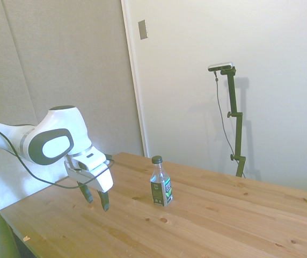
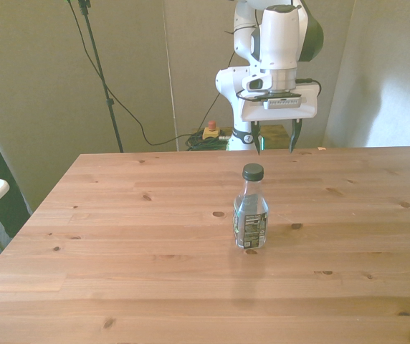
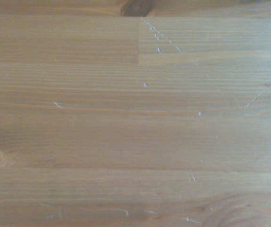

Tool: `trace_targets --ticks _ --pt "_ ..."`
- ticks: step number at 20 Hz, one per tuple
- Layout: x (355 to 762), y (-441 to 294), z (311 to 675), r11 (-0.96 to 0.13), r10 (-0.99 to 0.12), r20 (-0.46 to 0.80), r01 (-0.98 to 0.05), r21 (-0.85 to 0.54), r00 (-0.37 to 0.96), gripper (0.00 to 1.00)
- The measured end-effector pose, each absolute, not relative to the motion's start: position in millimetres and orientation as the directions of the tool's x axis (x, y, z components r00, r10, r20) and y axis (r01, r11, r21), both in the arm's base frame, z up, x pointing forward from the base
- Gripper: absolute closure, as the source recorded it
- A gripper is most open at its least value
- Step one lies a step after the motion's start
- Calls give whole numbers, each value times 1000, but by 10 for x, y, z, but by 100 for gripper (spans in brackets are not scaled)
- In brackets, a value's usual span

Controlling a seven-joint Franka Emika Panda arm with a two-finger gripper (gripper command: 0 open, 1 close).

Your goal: Knock down the bottle

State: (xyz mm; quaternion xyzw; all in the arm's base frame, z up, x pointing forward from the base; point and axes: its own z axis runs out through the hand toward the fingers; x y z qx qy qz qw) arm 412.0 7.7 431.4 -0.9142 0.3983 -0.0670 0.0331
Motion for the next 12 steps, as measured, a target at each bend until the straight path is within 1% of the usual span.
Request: trace_targets --ticks 1,2,7,12 --pt "4122 77 4313 -681 -733 96 -724 -114 674 0" --pt "4120 76 4312 -680 -733 95 -724 -113 674 100" --pt "4165 -33 4441 -670 -743 106 -733 -122 661 100" --pt "4428 -355 4705 -663 -747 169 -741 -111 643 100"
